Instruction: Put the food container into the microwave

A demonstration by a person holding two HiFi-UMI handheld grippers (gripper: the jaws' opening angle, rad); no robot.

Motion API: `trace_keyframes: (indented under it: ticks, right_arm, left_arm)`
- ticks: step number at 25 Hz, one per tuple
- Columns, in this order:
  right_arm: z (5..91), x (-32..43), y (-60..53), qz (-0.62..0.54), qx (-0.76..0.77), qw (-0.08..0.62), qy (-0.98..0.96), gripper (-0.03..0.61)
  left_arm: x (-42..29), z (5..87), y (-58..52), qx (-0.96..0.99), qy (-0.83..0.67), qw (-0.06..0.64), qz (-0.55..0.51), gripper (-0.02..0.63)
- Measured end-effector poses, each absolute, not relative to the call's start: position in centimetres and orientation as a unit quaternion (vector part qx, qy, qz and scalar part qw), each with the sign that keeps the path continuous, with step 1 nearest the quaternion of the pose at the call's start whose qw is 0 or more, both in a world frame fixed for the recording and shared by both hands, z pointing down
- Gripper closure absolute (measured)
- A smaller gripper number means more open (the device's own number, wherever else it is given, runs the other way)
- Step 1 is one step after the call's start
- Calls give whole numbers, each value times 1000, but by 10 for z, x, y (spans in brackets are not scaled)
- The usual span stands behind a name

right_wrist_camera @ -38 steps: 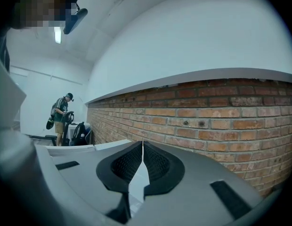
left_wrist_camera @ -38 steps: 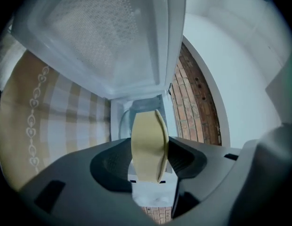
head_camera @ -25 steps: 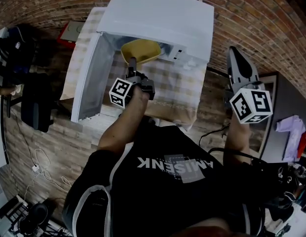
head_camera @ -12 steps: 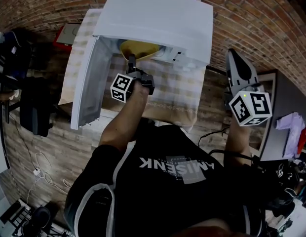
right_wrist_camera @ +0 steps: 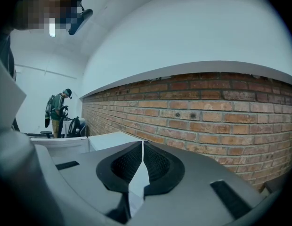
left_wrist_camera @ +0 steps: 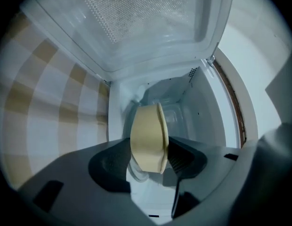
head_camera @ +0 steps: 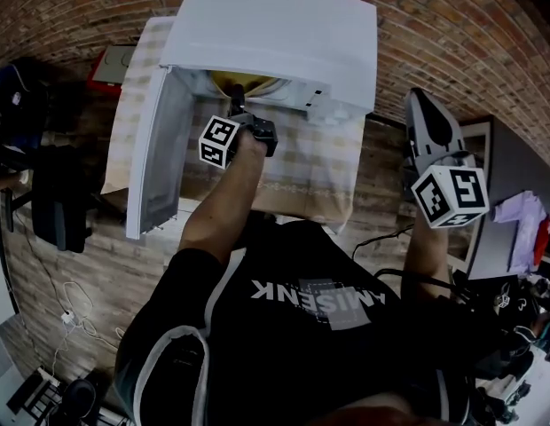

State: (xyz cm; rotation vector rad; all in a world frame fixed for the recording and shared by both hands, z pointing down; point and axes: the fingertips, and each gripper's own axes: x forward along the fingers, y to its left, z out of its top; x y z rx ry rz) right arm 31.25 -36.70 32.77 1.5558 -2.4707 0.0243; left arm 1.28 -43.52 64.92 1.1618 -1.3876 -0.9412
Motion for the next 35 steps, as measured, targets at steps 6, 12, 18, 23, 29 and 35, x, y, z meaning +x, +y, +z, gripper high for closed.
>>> trace_keyframes:
  ticks: [6, 12, 18, 23, 29, 35]
  right_arm:
    - [326, 302, -356, -3, 517, 117, -848, 535]
    - [319, 295, -350, -5, 516, 116, -848, 535]
    - [314, 296, -343, -7, 522, 110, -846, 535]
    - [311, 296, -340, -7, 525, 106, -845, 535]
    - [310, 294, -339, -9, 523, 104, -846, 535]
    - [310, 294, -340, -7, 524, 100, -846, 535]
  left_arm:
    - [13, 652, -437, 513, -583, 520, -356, 377]
    - [14, 648, -435, 540, -575, 515, -335, 291]
    - [20, 646, -426, 576, -572, 511, -284, 250]
    - [17, 653, -408, 576, -591, 506, -250, 250]
    - [18, 651, -414, 592, -585, 502, -236, 250]
    - [36, 641, -432, 628, -558, 500, -211, 241]
